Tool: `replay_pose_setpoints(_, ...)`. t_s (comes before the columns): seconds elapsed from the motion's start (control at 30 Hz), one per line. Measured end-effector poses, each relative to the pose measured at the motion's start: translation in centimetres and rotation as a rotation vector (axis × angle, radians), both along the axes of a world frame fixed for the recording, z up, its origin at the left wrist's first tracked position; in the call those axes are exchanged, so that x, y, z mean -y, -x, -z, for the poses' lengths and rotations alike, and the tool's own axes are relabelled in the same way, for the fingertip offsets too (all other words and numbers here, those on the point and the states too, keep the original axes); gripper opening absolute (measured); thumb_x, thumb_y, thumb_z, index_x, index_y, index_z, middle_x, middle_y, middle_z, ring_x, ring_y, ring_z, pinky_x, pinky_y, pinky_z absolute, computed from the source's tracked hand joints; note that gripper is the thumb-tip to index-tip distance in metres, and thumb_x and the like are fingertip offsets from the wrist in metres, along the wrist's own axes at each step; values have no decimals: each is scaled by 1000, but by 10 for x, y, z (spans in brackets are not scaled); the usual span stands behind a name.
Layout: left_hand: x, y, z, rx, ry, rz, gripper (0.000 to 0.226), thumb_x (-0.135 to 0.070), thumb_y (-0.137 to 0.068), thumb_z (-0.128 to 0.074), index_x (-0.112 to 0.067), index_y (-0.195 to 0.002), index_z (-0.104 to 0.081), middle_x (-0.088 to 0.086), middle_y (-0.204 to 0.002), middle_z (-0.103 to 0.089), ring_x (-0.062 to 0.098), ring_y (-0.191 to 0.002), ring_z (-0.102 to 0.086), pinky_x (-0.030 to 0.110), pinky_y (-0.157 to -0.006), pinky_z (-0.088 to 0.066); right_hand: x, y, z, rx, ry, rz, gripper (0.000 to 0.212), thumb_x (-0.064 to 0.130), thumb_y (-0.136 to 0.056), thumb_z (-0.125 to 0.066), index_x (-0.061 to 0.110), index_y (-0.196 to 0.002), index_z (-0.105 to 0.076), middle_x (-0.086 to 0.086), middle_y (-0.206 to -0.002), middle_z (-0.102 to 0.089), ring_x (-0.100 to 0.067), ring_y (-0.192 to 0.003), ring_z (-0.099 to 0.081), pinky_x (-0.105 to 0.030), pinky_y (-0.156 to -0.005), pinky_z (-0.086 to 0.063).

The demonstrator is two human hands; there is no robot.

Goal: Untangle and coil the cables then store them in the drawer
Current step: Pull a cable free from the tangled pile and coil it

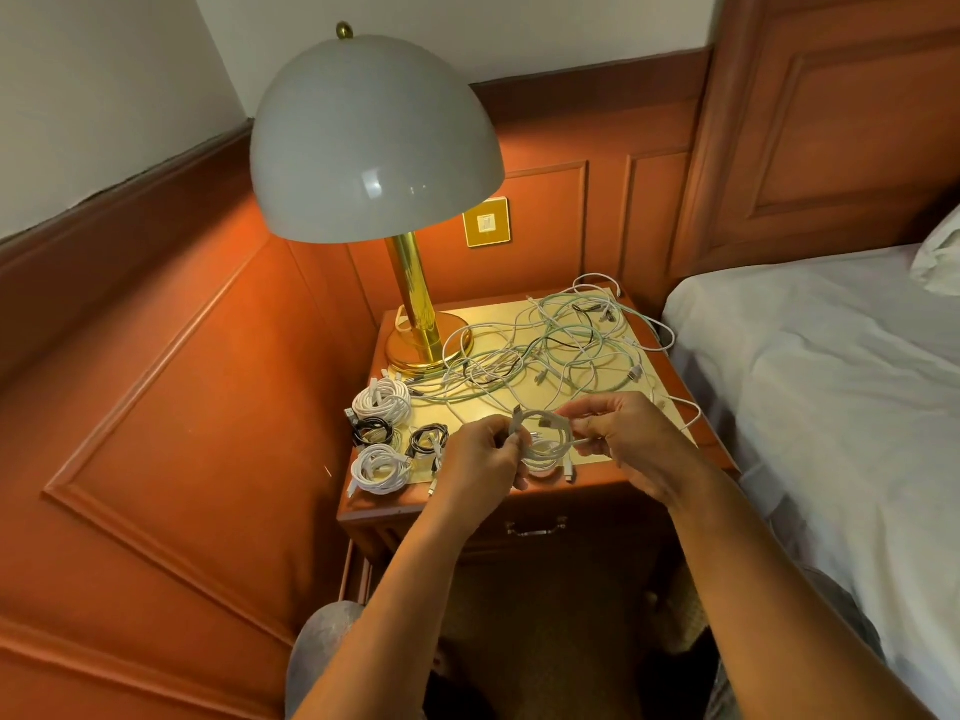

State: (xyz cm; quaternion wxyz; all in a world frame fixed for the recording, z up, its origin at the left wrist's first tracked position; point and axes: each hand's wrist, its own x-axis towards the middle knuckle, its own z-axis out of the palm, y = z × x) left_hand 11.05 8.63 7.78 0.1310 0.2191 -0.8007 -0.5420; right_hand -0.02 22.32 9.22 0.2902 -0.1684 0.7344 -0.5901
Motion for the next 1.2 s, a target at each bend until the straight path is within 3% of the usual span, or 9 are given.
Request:
replay_pose_setpoints(0.13,-1,3,4,53,9,31,17,-12,-97,-54,-12,-85,-66,5,-62,-63,15,-53,-60,42,-67,-55,-2,-3,0,130,87,-68,24,-10,-91,-47,-5,-100,-69,-22,-106,-69,-33,-100,-66,-42,-87,-54)
replay_pose_setpoints(0.3,-5,4,8,113,21,61,17,-19,-97,-57,-16,-83,-65,1,-59,-63,13,-51,-60,44,-68,-55,-4,-7,5,380,260,-51,31,-10,-92,-42,-2,-117,-59,-31,-110,-64,-34,-84,-65,-49,-81,-54)
replay_pose_setpoints(0.5,-1,4,9,132,40,51,14,-20,-97,-56,-13,-93,-67,5,-65,-65,11,-53,-61,46,-71,-56,-2,-12,11,404,338,-158,52,3,-69,-56,16,-119,-56,-31,-122,-59,-40,-108,-56,-65,-103,-35)
replay_pose_setpoints(0.6,-3,4,8,127,28,70,15,-20,-97,-56,-12,-90,-68,1,-62,-64,12,-53,-60,47,-69,-56,5,-22,11,180,234,-175,40,-1,-78,-68,24,-107,-62,-20,-108,-62,-33,-101,-62,-57,-93,-49)
replay_pose_setpoints(0.77,-6,5,0,110,52,65,20,-16,-96,-55,-13,-79,-65,1,-58,-62,12,-49,-58,36,-60,-49,18,-42,12,-96,275,153,10,15,-85,-73,24,-88,-71,0,-92,-72,-22,-92,-69,-41,-74,-61)
replay_pose_setpoints(0.9,-2,5,1,134,43,50,20,-16,-96,-55,-13,-79,-66,4,-60,-63,13,-51,-58,38,-60,-50,23,-40,9,-260,243,350,17,17,-80,-77,31,-81,-68,9,-118,-59,-4,-111,-53,-14,-76,-49)
replay_pose_setpoints(0.97,0,2,7,138,6,47,20,-17,-95,-55,-12,-80,-67,2,-61,-62,15,-54,-59,46,-66,-55,20,-35,1,-256,255,350,11,18,-79,-77,26,-81,-70,9,-109,-64,2,-101,-57,-6,-69,-45)
replay_pose_setpoints(1.07,0,0,12,135,-44,77,17,-18,-96,-56,-13,-86,-68,0,-63,-61,15,-59,-60,46,-68,-55,20,-27,1,-88,343,405,5,18,-82,-74,22,-81,-71,9,-80,-73,-4,-84,-65,-17,-66,-48)
replay_pose_setpoints(1.2,-2,5,8,138,-151,77,15,-17,-98,-55,-8,-92,-66,5,-69,-61,15,-61,-59,34,-66,-52,21,-9,7,93,347,441,14,25,-86,-71,12,-91,-70,-3,-84,-71,-15,-78,-62,-30,-65,-47)
